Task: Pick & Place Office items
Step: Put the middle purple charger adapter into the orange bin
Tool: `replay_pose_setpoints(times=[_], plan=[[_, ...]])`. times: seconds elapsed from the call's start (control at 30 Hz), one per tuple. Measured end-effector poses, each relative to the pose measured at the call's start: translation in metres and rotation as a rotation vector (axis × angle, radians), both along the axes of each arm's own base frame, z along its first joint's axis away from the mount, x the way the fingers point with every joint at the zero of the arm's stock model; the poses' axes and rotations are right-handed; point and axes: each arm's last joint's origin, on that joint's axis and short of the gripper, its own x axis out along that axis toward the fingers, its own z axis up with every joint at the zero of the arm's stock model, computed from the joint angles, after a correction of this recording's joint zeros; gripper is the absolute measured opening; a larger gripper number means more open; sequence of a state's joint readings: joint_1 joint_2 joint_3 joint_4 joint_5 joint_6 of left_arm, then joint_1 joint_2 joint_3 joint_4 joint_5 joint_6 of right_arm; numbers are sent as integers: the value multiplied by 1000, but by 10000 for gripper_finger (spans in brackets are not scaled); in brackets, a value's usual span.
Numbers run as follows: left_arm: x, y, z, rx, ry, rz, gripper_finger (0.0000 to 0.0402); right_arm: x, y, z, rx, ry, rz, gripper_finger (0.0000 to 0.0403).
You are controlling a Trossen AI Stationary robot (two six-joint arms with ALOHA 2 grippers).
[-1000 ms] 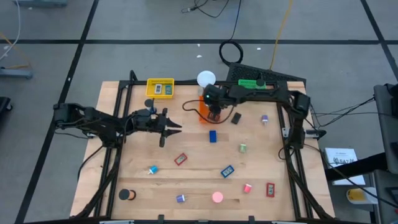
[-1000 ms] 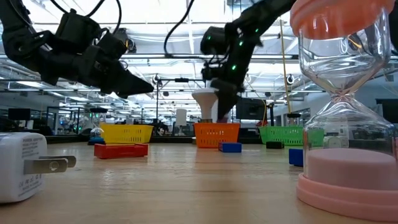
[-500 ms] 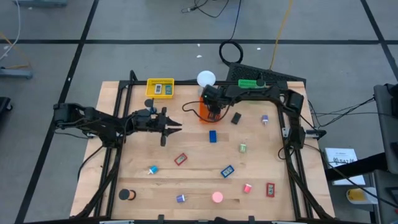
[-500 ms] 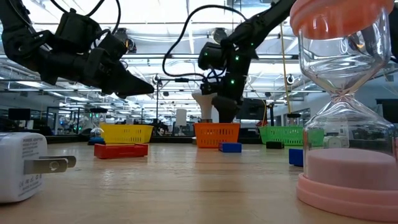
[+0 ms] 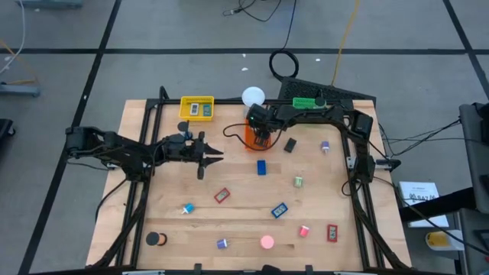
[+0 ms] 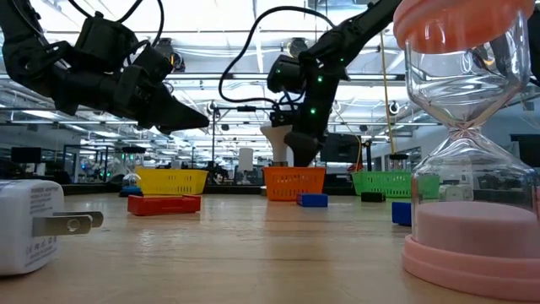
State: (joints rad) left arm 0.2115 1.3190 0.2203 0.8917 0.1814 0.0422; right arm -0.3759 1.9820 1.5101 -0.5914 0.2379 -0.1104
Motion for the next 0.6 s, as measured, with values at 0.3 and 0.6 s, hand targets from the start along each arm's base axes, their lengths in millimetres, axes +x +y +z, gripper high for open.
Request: replay_pose_setpoints(times=[0.3, 0.6], plan=[[0, 0, 0, -2, 0, 0, 93, 0, -2, 1, -73, 24, 1, 189], [0, 0, -1, -16, 7, 2, 93, -7, 18, 33, -108, 1, 28, 136]])
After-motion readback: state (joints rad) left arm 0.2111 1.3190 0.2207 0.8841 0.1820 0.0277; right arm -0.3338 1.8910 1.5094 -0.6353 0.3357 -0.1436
